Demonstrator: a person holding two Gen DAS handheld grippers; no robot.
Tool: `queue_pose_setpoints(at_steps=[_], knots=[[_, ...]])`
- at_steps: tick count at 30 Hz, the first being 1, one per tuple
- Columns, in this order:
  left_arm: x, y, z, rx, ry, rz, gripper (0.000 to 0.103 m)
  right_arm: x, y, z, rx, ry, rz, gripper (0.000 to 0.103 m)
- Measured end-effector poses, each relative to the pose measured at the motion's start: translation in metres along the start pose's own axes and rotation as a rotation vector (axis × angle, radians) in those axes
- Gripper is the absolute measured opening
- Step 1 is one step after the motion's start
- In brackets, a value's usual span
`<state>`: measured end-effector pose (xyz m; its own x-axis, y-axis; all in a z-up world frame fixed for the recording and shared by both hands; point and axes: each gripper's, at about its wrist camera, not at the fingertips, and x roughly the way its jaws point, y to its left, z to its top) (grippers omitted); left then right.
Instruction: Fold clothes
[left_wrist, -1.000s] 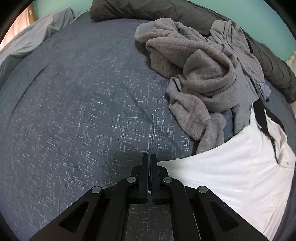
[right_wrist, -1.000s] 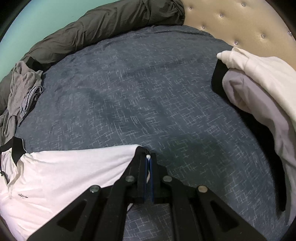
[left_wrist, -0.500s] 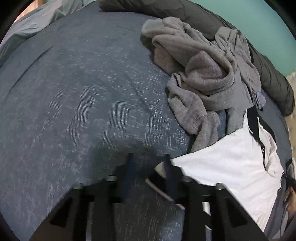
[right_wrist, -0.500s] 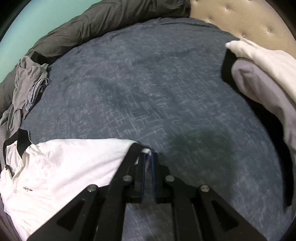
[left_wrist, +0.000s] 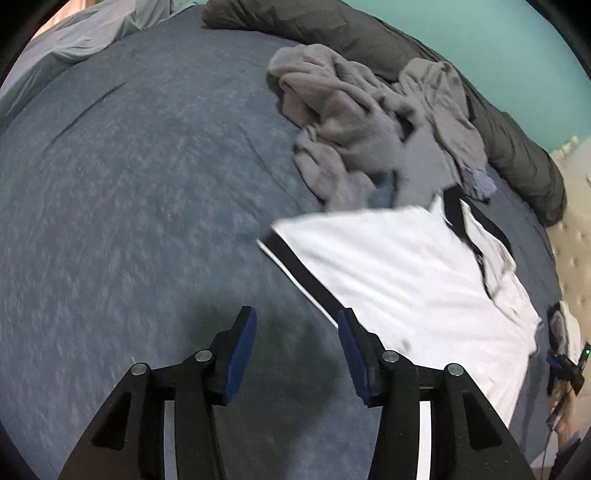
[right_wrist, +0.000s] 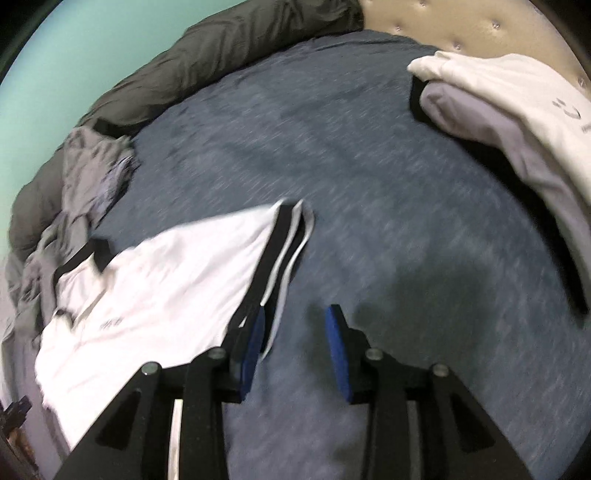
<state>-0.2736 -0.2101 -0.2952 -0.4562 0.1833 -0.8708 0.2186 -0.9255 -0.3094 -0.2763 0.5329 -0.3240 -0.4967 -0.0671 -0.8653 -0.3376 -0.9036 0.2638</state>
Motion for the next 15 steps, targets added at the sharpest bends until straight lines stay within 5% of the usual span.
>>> queue_pose_setpoints(at_steps=[15], knots=[[-0.039, -0.072, -0.157, 0.112, 0.129, -0.162, 0.052, -0.053, 0.074, -0.180, -0.159, 0.199, 0.201, 0.035]])
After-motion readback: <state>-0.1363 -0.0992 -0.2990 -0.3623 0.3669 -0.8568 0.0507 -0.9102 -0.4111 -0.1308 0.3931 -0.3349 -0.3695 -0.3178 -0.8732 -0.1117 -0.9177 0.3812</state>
